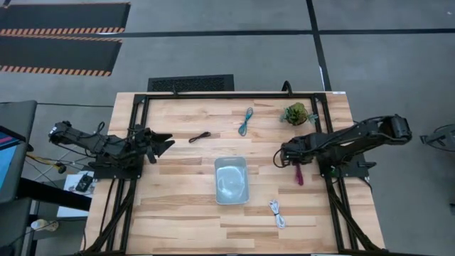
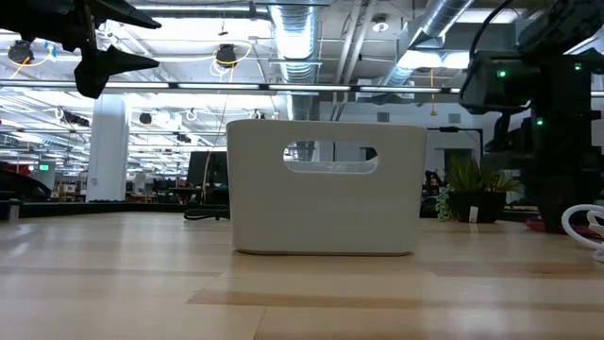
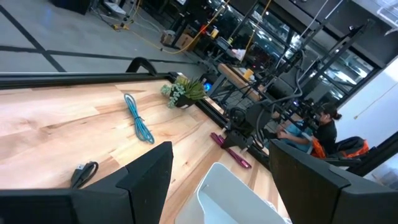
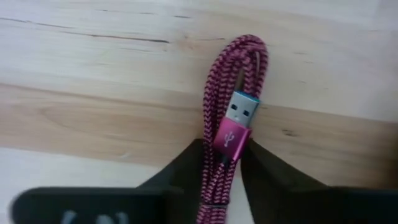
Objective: Pick and place USB-C Cables
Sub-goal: Put the pink charger cable into the gray bin
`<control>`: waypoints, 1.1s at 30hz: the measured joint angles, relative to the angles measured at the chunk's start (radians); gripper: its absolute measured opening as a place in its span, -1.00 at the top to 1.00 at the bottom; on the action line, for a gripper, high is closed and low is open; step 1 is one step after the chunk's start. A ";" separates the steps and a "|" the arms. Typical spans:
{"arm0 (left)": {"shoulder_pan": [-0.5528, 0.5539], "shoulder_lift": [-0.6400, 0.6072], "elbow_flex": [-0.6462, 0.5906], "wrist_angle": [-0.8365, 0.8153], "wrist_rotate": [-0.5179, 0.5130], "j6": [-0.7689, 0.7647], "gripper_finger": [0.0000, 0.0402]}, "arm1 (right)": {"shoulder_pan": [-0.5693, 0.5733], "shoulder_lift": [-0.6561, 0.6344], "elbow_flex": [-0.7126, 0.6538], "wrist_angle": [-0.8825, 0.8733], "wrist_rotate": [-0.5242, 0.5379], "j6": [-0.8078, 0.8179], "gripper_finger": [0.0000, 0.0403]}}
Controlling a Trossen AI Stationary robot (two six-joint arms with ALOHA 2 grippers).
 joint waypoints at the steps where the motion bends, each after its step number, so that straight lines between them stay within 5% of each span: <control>1: 0.000 0.000 0.000 0.000 0.000 0.000 -0.25 | 0.000 0.000 0.000 0.000 0.000 0.000 0.55; 8: 0.000 0.000 0.000 0.000 0.000 0.000 -0.25 | 0.003 -0.002 -0.001 0.005 0.011 -0.003 0.92; 17: 0.000 0.000 0.000 -0.023 0.000 -0.001 -0.25 | 0.004 0.003 0.012 0.023 0.044 0.001 0.93; 33: 0.000 0.000 0.000 -0.024 -0.001 -0.003 -0.25 | 0.014 0.003 0.161 0.194 0.411 -0.154 0.95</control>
